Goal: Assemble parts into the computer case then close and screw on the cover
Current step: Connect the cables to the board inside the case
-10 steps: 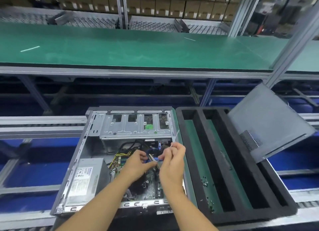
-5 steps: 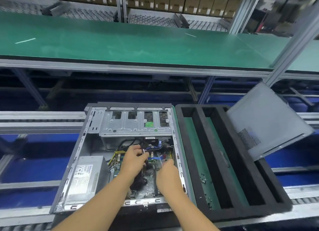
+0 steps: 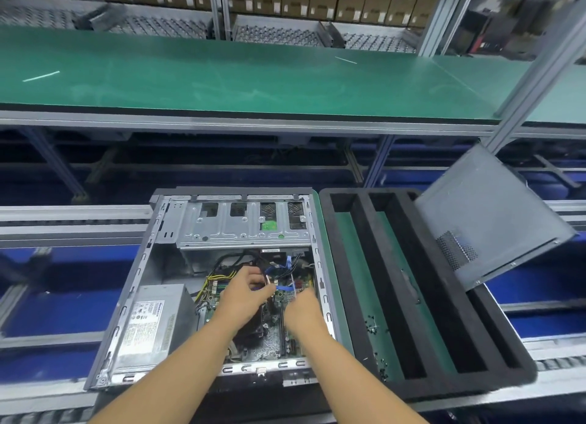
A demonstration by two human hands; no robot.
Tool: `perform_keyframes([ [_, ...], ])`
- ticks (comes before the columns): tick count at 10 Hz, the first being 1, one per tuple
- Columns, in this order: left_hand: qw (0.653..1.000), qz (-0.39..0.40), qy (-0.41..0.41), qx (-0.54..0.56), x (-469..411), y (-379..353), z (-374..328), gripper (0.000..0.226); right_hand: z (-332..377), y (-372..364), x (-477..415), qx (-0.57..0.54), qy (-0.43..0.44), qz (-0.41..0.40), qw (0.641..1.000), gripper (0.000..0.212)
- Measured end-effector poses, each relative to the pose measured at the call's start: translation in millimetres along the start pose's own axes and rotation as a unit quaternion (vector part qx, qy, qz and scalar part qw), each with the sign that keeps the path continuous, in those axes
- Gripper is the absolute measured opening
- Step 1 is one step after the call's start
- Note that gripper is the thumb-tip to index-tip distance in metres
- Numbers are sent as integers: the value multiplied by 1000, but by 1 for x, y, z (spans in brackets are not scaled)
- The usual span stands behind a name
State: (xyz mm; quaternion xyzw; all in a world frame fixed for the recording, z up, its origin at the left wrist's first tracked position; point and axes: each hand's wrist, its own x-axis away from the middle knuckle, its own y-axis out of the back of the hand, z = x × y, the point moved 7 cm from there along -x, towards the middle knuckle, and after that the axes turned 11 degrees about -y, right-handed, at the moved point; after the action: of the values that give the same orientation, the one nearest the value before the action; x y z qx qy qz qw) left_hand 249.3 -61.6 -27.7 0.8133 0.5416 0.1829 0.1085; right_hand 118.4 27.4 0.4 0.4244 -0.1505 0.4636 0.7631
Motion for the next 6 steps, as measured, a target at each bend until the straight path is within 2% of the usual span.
perform_keyframes([
  [1,999,2,-4,-34,-1,-1,-1,50,-1,0,-6,30,24,-18,999,35],
  [3,994,19,-34,-104,-3,-5,-5,47,3,-5,-19,33,-4,6,999,36],
  [4,980,17,-60,-191,-3,-6,-14,45,4,-8,-18,-41,-19,30,999,33],
  [5,974,40,-83,-206,-5,-12,-16,49,3,-9,-16,-105,-26,38,993,29],
  [6,972,63,-119,-194,-5,-17,-21,40,6,-7,-15,-132,-7,39,991,29],
])
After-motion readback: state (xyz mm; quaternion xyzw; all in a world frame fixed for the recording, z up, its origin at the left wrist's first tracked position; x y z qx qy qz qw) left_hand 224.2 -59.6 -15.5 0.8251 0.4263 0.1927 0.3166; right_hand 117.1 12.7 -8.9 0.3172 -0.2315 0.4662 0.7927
